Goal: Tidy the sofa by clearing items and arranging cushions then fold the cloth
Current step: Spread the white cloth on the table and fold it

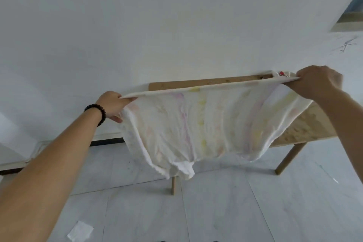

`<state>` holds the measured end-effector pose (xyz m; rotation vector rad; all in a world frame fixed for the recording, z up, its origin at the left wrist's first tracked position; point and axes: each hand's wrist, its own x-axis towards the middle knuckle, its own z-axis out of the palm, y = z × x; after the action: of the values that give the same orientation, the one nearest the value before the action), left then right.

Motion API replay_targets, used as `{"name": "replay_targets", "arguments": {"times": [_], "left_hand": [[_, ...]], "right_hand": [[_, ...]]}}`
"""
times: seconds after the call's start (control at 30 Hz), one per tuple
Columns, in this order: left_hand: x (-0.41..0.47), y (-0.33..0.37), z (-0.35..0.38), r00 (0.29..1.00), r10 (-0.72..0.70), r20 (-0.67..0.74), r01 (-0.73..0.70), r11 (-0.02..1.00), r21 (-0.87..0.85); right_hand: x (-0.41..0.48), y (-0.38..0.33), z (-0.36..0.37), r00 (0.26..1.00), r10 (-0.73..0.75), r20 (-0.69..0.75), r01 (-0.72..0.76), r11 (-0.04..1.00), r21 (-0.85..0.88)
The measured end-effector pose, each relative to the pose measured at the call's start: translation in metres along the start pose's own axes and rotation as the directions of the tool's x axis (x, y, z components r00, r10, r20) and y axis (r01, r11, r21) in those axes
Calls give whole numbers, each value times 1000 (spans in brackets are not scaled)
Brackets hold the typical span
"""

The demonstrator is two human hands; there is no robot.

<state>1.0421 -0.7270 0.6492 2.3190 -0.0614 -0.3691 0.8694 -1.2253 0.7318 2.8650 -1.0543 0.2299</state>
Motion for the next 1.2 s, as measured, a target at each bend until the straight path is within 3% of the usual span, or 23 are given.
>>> {"name": "replay_targets", "arguments": {"times": [0.17,0.27,0.37,0.43,0.5,0.57,0.63,0.8,1.0,1.2], "left_hand": [[49,-7,13,996,79,27,-78,996,-37],[81,-4,20,994,109,23,-110,993,48],[112,9,25,987,157,-28,-152,980,129],[136,23,25,970,199,-141,-181,975,131],[167,44,19,927,264,-266,-231,962,149],[199,70,9,871,330,-364,-256,937,237],[229,103,-6,810,398,-431,-257,901,349],[292,203,-52,675,528,-515,-192,800,568],[320,296,-125,521,606,-601,-197,770,606],[290,349,-186,400,638,-658,-243,766,595]], "right_hand": [[18,-9,36,975,152,164,-159,987,32],[33,-11,55,953,160,256,-194,975,112],[67,-16,73,931,172,323,-276,909,312],[101,-20,83,929,114,352,-298,793,531],[140,-28,87,961,87,262,-229,780,582],[185,-36,82,996,71,49,-86,881,464],[234,-47,71,994,14,-111,35,905,423],[358,-83,25,974,2,-226,103,887,449],[448,-108,-59,904,53,-424,184,849,496],[452,-98,-153,787,149,-599,236,823,516]]}}
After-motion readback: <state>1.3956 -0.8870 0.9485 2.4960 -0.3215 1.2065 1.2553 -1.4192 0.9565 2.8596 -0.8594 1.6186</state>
